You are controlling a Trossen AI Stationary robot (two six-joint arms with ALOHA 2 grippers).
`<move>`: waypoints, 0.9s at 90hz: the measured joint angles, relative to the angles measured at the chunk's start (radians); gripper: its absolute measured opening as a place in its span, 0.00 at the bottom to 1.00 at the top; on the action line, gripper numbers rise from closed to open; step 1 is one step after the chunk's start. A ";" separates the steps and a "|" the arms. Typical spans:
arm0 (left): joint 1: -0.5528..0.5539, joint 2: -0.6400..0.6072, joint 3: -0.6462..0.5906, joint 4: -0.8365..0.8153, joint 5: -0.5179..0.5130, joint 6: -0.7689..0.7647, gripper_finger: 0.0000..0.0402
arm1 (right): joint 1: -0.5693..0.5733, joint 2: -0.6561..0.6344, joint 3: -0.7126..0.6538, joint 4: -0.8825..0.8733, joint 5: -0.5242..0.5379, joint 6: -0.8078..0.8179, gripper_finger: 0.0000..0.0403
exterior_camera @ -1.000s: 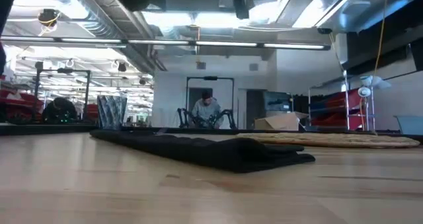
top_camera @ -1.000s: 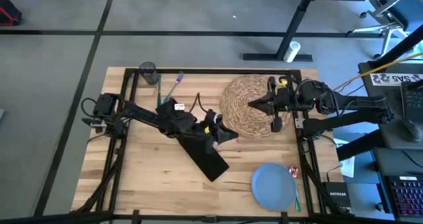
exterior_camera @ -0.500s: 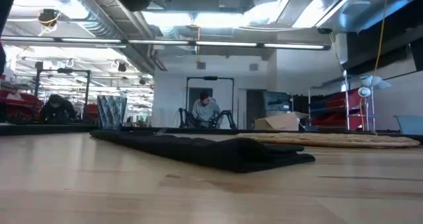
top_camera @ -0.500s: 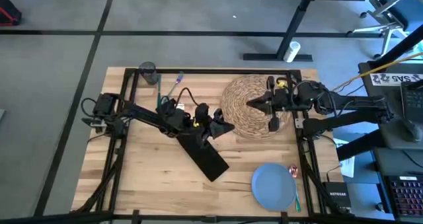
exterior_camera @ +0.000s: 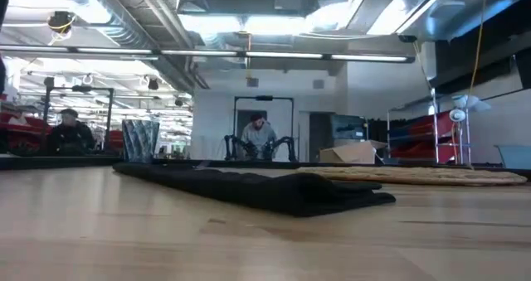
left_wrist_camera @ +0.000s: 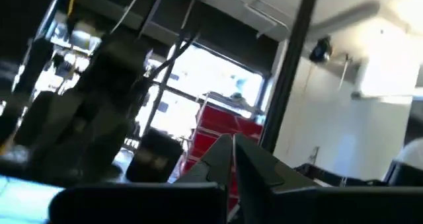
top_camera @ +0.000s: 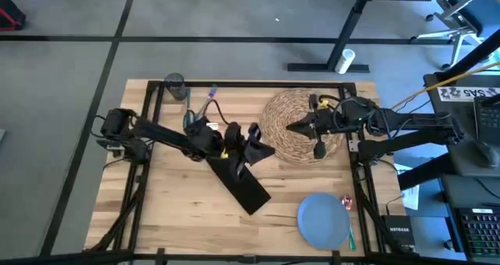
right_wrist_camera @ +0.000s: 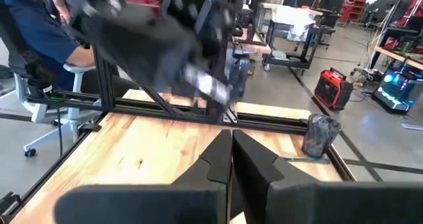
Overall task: Set table place
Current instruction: Fold the black table napkin
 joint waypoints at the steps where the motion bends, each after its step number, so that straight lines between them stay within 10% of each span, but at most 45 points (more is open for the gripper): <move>1: 0.000 -0.004 0.005 -0.015 -0.001 0.005 0.00 | 0.000 0.000 0.000 0.000 0.000 0.000 0.00; 32: -0.016 -0.074 0.192 -0.729 -0.082 0.019 0.00 | 0.000 0.000 0.000 0.000 0.005 0.003 0.05; 81: -0.111 -0.074 0.211 -1.063 -0.103 -0.060 0.00 | 0.000 0.000 0.000 -0.107 0.008 0.033 0.21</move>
